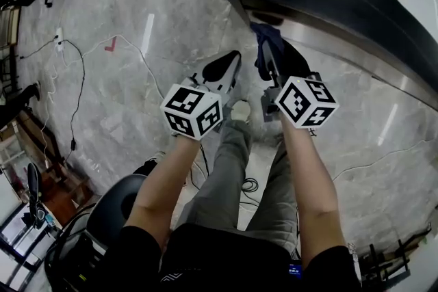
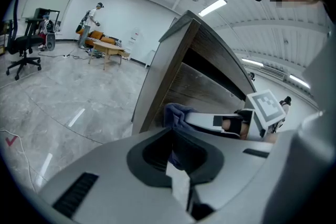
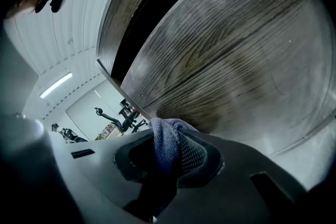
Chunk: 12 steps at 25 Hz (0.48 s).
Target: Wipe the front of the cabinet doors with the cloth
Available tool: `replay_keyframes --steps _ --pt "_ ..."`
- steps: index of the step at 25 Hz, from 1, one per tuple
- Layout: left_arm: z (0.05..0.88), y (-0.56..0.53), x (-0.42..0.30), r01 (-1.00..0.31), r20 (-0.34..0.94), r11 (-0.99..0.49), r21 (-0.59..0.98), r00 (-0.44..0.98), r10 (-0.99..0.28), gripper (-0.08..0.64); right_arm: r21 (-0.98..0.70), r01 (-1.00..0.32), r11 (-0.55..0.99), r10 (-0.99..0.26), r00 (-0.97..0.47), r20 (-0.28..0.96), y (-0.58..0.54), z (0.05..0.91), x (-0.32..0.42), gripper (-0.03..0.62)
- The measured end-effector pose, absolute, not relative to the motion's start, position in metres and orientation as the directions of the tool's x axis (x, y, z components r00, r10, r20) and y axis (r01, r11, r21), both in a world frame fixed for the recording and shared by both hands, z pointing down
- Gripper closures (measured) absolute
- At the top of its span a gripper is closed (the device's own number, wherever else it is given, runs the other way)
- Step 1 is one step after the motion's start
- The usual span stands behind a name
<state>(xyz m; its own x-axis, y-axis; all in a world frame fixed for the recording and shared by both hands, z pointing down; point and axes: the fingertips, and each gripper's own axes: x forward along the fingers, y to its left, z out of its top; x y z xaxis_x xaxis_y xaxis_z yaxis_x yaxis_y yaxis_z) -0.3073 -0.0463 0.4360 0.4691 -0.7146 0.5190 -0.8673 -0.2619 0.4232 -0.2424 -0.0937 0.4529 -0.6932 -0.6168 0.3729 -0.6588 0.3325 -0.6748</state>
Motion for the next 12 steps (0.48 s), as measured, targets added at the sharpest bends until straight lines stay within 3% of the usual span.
replay_keyframes --steps 12 --pt "0.434 -0.058 -0.234 -0.835 0.500 -0.328 0.442 0.532 -0.683 0.551 -0.641 -0.713 0.285 -0.694 -0.615 0.375 -0.096 0.446 -0.144 0.508"
